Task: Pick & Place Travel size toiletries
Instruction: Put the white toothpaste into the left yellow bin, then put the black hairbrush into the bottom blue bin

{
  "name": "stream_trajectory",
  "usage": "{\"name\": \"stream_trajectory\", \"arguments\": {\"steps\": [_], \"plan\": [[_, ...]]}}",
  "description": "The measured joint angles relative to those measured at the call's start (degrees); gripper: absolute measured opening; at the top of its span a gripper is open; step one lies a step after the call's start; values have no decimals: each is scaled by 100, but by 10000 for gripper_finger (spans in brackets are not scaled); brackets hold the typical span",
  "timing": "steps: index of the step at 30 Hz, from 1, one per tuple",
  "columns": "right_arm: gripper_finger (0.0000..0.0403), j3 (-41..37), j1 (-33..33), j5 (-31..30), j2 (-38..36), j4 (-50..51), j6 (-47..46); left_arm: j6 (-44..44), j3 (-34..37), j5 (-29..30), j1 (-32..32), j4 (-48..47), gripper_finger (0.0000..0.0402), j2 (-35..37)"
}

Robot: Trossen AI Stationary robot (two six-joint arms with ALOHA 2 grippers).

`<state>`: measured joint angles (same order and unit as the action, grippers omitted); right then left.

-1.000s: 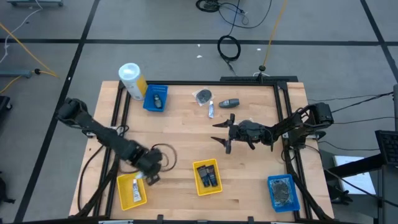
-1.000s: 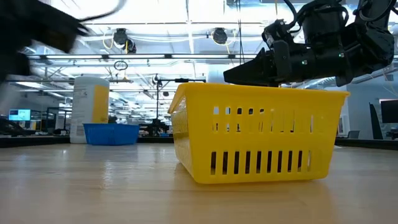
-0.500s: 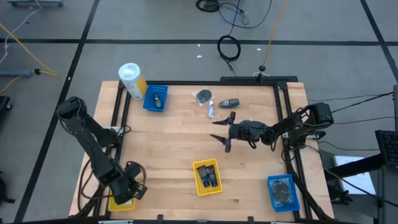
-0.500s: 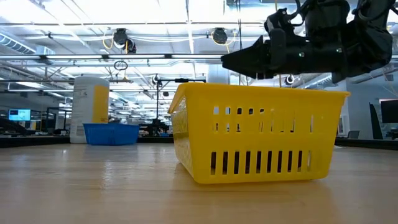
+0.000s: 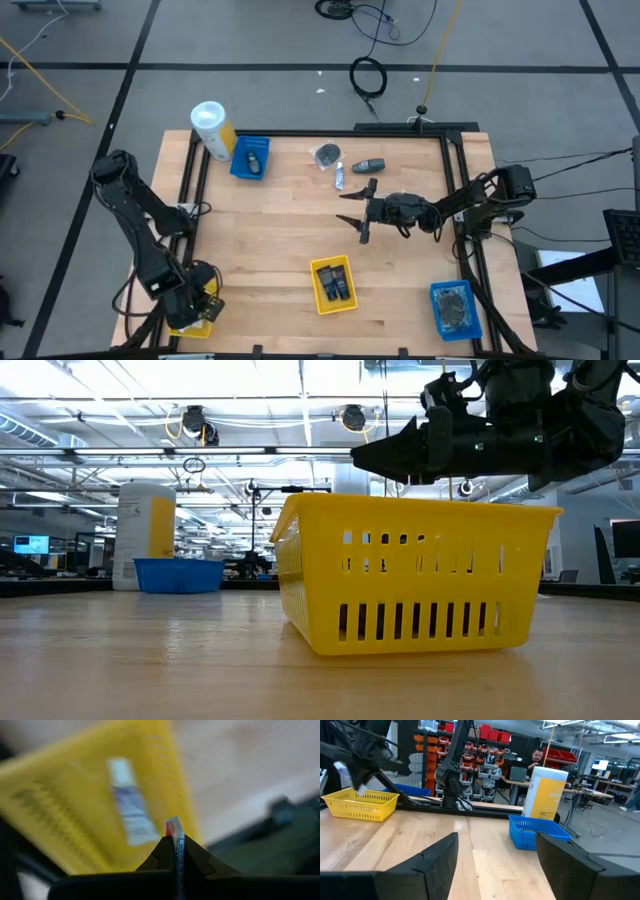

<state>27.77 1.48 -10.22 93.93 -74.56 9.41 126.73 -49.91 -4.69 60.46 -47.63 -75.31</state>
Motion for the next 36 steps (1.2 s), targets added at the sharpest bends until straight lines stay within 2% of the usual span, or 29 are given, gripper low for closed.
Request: {"name": "stream_trajectory", "arguments": {"steps": [8,14,20,25,32,34,36], "plan": [[256,0,0,2,0,170,-118,958,0,172,233,-1329,26,-4],[256,0,11,4,0,201,-120,923,0,356,261,-1375,15,-143],[256,0,11,4,0,242,-174,994,0,-140,263,-1247,9,-504],[256,0,11,4,0,247,-185,1207,0,-623,263,-1223,58,-695],[256,0,11,4,0,247,-184,1187,0,-549,271,-1209,161,-715],[256,0,11,4,0,247,-181,1211,0,-498,269,-1195,179,-715],[256,0,11,4,0,247,-179,1238,0,-188,245,-1106,183,-715]]}}
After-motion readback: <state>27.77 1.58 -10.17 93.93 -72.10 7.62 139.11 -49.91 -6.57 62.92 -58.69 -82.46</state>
